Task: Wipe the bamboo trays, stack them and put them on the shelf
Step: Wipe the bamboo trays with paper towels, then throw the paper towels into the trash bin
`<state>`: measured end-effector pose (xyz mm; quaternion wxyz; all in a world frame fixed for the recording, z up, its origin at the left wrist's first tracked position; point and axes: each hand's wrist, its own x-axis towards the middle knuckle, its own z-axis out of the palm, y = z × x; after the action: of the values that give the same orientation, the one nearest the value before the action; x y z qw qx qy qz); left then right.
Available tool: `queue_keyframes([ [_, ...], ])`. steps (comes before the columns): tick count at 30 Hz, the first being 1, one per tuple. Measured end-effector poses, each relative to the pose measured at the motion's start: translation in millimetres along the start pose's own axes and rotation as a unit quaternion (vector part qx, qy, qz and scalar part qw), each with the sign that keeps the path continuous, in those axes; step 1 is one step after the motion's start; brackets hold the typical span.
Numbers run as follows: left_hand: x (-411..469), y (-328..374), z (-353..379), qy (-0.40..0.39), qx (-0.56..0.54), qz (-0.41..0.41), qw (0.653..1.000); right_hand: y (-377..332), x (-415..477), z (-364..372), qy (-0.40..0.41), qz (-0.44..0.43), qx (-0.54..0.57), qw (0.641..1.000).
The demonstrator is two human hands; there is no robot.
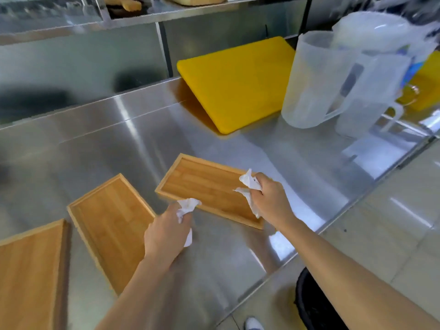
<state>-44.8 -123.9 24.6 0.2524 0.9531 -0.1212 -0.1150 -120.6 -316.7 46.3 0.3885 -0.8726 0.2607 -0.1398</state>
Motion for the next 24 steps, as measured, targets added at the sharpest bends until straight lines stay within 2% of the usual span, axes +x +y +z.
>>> queue_keyframes([
  [4, -22.9, 49.5, 13.9, 0.017, 0.042, 0.111, 0.993, 31.9, -17.5, -48.6, 0.052, 0.037, 0.036, 0.997],
  [7, -40.0, 88.2, 29.2, 0.009, -0.03, 0.091, 0.995, 71.9, -27.8, -81.5, 0.093, 0.068, 0.043, 0.992],
  [12, -78.0, 147.3, 89.3, 0.026, -0.036, 0.164, 0.985, 154.8, -49.9, -131.4, 0.108, 0.107, 0.072, 0.986],
  [18, -128.9, 217.3, 223.0, -0.072, -0.036, 0.148, 0.986, 266.2, -96.9, -168.8, 0.106, 0.159, 0.087, 0.978],
  [21, -146.2, 234.0, 298.4, -0.135, -0.048, 0.115, 0.983, 330.4, -121.2, -162.8, 0.09, 0.184, 0.055, 0.977],
  [24, -156.8, 233.8, 370.2, -0.15, -0.043, 0.097, 0.983, 390.9, -135.9, -146.1, 0.093, 0.216, 0.04, 0.971],
])
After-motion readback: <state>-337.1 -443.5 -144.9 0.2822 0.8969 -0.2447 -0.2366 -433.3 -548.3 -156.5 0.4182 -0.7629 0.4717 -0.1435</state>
